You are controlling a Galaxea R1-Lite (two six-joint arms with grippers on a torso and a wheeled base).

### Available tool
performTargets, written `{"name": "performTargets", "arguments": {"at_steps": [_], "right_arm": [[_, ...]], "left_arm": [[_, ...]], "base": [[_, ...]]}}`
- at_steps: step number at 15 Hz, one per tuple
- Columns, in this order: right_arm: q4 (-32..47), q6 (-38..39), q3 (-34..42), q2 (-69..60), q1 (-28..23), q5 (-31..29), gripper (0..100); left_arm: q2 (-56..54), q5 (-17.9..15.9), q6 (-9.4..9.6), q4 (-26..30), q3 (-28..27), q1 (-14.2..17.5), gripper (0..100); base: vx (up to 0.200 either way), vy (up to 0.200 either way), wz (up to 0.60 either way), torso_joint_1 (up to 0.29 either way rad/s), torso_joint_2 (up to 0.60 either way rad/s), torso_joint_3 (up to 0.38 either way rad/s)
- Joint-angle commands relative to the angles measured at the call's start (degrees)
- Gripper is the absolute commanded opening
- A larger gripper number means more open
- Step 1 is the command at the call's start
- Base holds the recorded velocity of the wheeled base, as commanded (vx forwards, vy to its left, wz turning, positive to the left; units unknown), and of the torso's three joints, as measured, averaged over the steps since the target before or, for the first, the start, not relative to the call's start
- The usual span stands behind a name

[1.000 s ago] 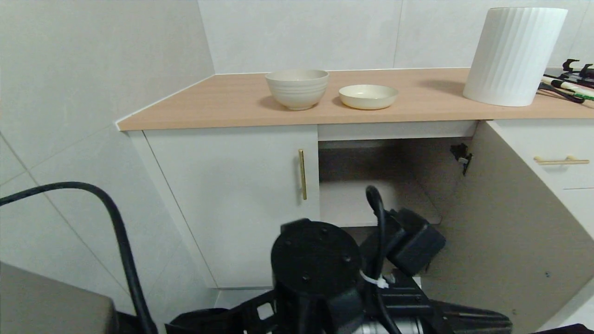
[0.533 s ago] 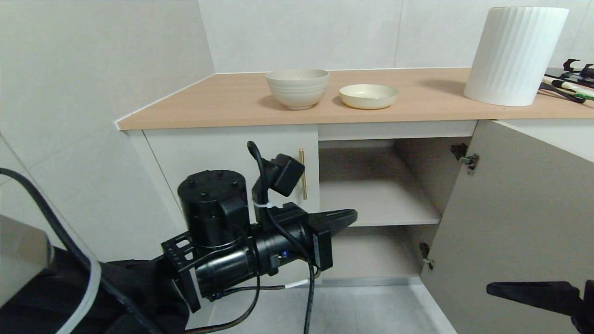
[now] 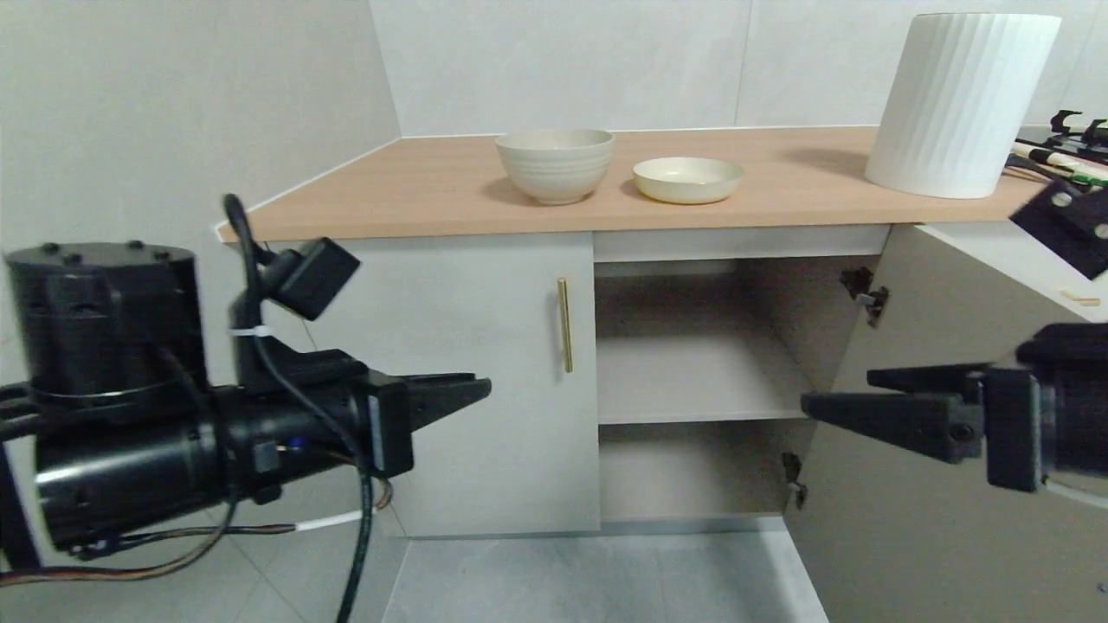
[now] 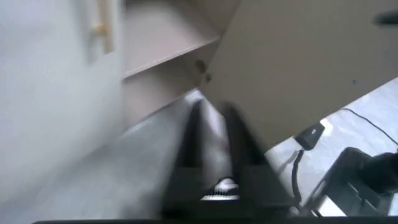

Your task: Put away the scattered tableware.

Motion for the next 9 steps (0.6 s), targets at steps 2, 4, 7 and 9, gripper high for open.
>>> {"name": "performTargets", "arguments": {"at_steps": [2, 4, 7, 9], "right_arm": [[1.01, 0.02, -7.29, 8.61, 0.08, -1.53, 100], [2.06, 0.46, -8.52, 9.75, -0.1, -2.67, 100], [4.17, 2.74, -9.4, 9.66, -0.1, -6.01, 100], [4.17, 2.74, -9.4, 9.22, -0.1, -6.27, 100]], "left_arm": [[-10.51, -0.28, -0.04, 3.46, -1.05, 4.48, 100], [-10.77, -0.45, -0.04, 3.28, -1.05, 5.71, 100], [-10.68, -0.45, -0.3, 3.19, -0.08, 5.71, 100], [-10.15, -0.45, -0.3, 3.19, -0.43, 5.71, 100]], "base": [[0.0, 0.0, 0.0, 0.0, 0.0, 0.0], [0.0, 0.0, 0.0, 0.0, 0.0, 0.0], [0.0, 0.0, 0.0, 0.0, 0.0, 0.0], [0.0, 0.0, 0.0, 0.0, 0.0, 0.0]]}}
